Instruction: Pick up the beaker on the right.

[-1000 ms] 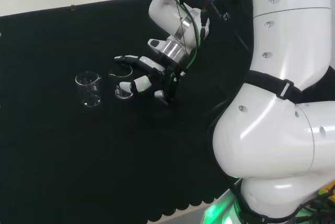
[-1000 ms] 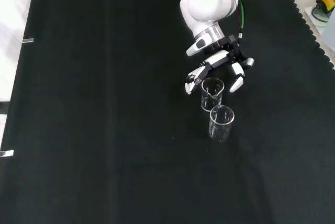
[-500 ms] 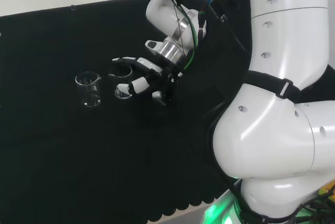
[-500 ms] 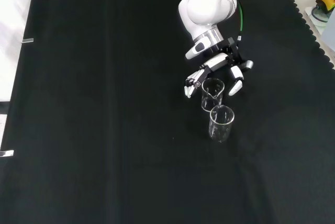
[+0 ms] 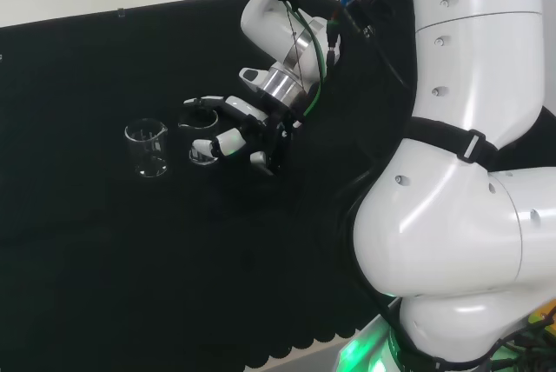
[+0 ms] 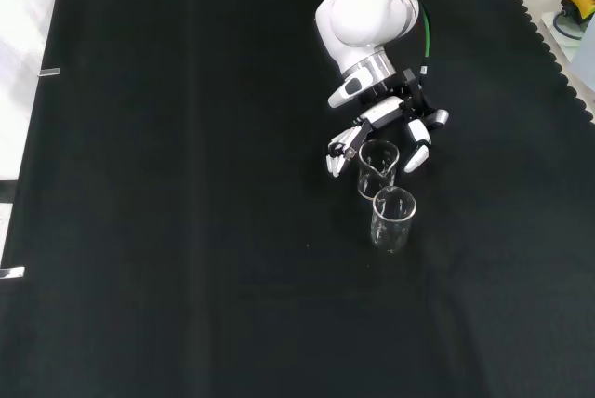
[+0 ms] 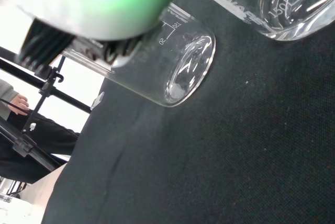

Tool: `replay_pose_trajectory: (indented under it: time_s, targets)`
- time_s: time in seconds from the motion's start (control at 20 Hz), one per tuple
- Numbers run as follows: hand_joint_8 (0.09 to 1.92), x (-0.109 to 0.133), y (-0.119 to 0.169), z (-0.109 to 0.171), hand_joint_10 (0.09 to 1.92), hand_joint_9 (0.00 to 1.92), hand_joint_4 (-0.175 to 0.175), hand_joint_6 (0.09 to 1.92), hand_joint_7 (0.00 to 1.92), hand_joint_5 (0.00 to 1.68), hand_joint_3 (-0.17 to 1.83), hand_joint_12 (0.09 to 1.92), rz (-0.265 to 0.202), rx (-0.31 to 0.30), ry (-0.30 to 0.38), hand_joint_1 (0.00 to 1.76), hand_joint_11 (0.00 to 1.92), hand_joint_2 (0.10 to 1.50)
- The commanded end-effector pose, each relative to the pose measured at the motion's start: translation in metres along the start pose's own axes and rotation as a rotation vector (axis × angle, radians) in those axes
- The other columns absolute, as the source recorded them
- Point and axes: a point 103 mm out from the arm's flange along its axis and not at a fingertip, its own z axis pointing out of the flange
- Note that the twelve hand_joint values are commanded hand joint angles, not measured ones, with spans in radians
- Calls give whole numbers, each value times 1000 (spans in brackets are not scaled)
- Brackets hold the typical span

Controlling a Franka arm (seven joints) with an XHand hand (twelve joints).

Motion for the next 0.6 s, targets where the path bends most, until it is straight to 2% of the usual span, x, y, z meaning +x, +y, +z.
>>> replay_pose_trajectory:
  time_s: [0.05,0.2,0.35,0.5,0.6]
  targets:
    - [638,2,2,1,623,323,-54,421,294,365,1138,1058,1,-15,9,1019,0,293]
    - [649,4,5,2,627,346,-55,751,327,312,1137,1094,0,-24,19,1026,0,301]
    - [663,6,8,6,635,377,-56,1013,373,348,1132,1148,6,-29,21,1032,0,317]
    - [680,5,7,7,648,439,-53,1142,450,449,1122,1230,24,-51,12,1066,0,336]
    - [692,5,7,6,656,515,-54,1177,534,595,1117,1305,38,-73,19,1114,21,358]
